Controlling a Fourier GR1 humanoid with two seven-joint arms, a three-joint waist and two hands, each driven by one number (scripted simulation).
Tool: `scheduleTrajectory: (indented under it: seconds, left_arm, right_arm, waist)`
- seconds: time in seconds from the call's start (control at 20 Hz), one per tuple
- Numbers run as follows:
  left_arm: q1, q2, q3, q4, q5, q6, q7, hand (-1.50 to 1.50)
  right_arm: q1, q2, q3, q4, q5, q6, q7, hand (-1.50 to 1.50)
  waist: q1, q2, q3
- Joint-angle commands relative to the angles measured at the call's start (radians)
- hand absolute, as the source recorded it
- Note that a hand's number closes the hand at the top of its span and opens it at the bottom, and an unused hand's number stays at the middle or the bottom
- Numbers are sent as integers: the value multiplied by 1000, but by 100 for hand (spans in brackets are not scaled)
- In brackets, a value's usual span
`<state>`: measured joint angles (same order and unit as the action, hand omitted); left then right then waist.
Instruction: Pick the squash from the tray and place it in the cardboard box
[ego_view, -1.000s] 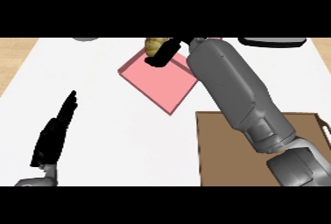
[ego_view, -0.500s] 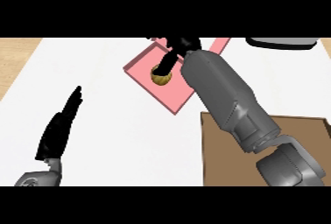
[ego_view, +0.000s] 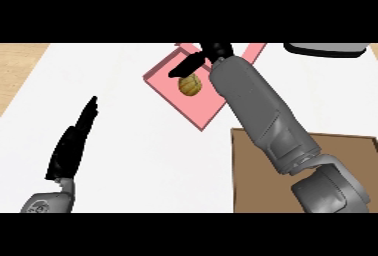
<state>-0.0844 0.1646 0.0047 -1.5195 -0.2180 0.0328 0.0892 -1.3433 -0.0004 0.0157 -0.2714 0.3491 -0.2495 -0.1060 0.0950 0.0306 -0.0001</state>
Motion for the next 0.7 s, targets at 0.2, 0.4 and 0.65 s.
scheduleTrajectory:
  seconds: [0.2,0.4,0.65]
  left_arm:
    - [-4,3,11,19,-5,7,-10,0]
    - [-32,4,32,46,4,11,-2,0]
    - [17,19,32,-3,10,-5,1,0]
  right_arm:
    - [28,-73,-225,-25,-204,-11,-151,-150]
    - [24,-132,-291,-6,-252,-9,-172,-150]
    - [74,-274,-352,28,-286,6,-201,-150]
  waist:
    - [-22,7,1]
    - [-39,1,0]
    - [-36,-3,1]
